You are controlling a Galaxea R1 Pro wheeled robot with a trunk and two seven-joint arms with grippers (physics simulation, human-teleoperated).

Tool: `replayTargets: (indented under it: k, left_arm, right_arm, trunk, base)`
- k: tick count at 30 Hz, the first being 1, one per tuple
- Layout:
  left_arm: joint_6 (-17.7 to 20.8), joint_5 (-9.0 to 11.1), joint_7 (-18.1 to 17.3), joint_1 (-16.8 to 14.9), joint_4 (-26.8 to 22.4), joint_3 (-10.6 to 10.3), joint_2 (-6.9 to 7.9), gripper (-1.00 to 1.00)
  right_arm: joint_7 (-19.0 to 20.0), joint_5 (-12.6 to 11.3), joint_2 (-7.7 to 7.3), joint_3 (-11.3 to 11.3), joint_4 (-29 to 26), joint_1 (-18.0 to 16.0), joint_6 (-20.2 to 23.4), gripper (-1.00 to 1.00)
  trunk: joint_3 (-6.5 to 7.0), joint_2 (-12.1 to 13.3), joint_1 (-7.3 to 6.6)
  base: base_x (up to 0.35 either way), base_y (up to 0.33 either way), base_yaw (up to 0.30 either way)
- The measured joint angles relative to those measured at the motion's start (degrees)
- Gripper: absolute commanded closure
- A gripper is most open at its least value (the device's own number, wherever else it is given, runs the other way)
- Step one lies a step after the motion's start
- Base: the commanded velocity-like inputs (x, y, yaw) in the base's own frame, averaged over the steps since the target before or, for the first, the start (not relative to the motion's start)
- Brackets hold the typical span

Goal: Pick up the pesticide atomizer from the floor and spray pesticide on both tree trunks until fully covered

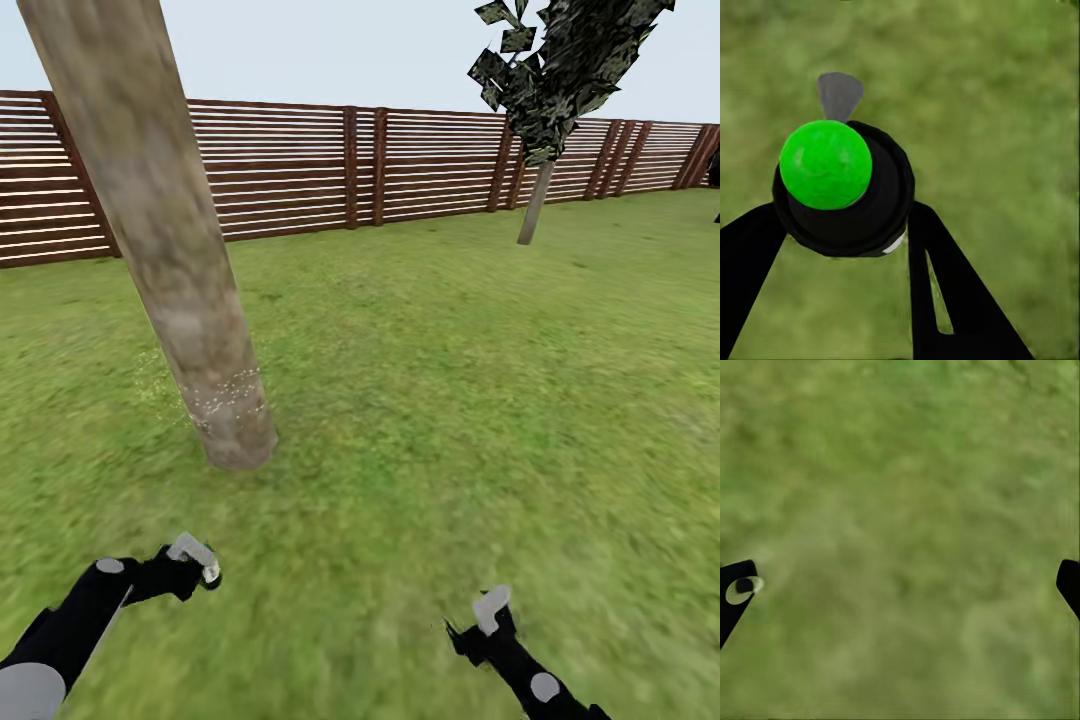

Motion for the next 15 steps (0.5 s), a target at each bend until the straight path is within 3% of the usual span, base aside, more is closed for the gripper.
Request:
replayTargets:
  k: [2, 4, 5, 7, 11, 12, 13, 15]
  left_arm:
    - [-2.84, -5.89, -5.65, -0.30, 0.19, -0.01, -0.23, 1.00]
    - [-3.81, -9.37, -9.97, -0.27, 0.26, -0.28, -0.69, 1.00]
    - [-3.94, -9.91, -11.23, -0.37, 0.26, -2.32, -0.78, 1.00]
    - [-3.99, -10.42, -12.24, -0.61, 0.27, -7.11, -0.92, 1.00]
    - [-3.61, -10.53, -14.30, -0.71, 0.32, -11.20, -1.97, 1.00]
    - [-3.51, -10.63, -15.64, -0.73, 0.30, -13.32, -2.29, 1.00]
    - [-3.44, -10.72, -16.58, -0.81, 0.28, -15.25, -2.43, 1.00]
    - [-3.36, -10.77, -17.10, -0.87, 0.27, -16.63, -2.67, 1.00]
  right_arm:
    - [9.38, 3.56, -0.08, 0.29, -3.58, -0.15, 2.77, -1.00]
    - [18.89, 6.61, -0.49, 0.41, -7.88, -0.53, 5.43, -1.00]
    - [23.48, 7.24, -0.88, 0.43, -10.06, -0.58, 5.97, -1.00]
    - [27.54, 7.70, -1.30, 0.39, -11.89, -0.60, 6.30, -1.00]
    - [28.99, 8.33, -1.18, 1.10, -14.16, -0.65, 8.17, -1.00]
    - [31.51, 9.53, -0.98, 1.93, -15.34, -0.68, 8.81, 1.00]
    - [34.95, 10.51, -0.83, 2.40, -16.79, -0.85, 9.13, 1.00]
    - [37.91, 11.10, -0.74, 2.65, -18.93, -1.55, 9.33, 1.00]
  trunk:
    - [0.00, 0.00, 0.00]
    - [0.00, 0.00, 0.00]
    - [0.00, 0.00, 0.00]
    - [0.00, 0.00, 0.00]
    - [0.00, 0.00, 0.00]
    - [0.00, 0.00, 0.00]
    - [0.00, 0.00, 0.00]
    - [0.00, 0.00, 0.00]
  base:
    - [0.000, 0.000, 0.000]
    - [0.000, 0.000, 0.000]
    - [0.000, 0.000, 0.000]
    - [0.000, 0.000, 0.000]
    - [0.000, 0.000, 0.000]
    - [0.000, 0.000, 0.000]
    - [0.000, 0.000, 0.000]
    - [0.000, 0.000, 0.000]
